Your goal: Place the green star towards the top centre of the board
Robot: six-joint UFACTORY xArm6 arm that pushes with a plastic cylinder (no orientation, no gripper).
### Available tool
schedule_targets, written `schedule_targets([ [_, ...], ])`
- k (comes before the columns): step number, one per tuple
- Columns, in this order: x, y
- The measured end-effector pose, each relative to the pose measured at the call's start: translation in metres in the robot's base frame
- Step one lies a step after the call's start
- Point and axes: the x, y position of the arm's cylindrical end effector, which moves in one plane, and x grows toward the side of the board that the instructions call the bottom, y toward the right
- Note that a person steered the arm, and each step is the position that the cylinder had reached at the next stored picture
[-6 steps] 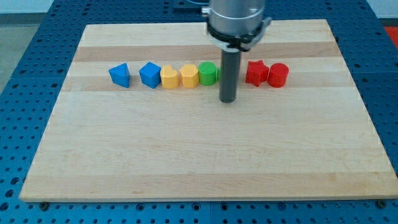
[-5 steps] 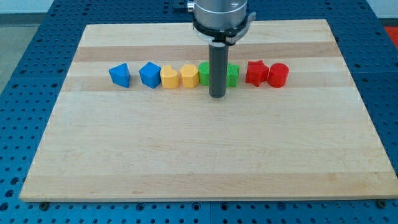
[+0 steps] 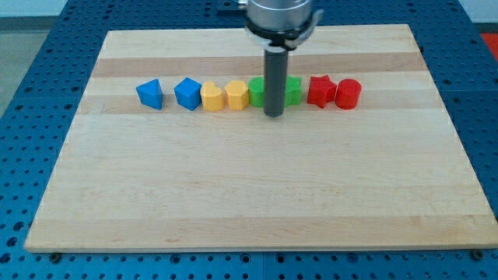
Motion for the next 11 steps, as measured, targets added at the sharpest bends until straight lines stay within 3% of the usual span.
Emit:
schedule_targets([
  [3,0.002,0.035],
  [6,-0.047,0.049],
  [8,-0.105,0.064],
  [11,-0.14,0.032],
])
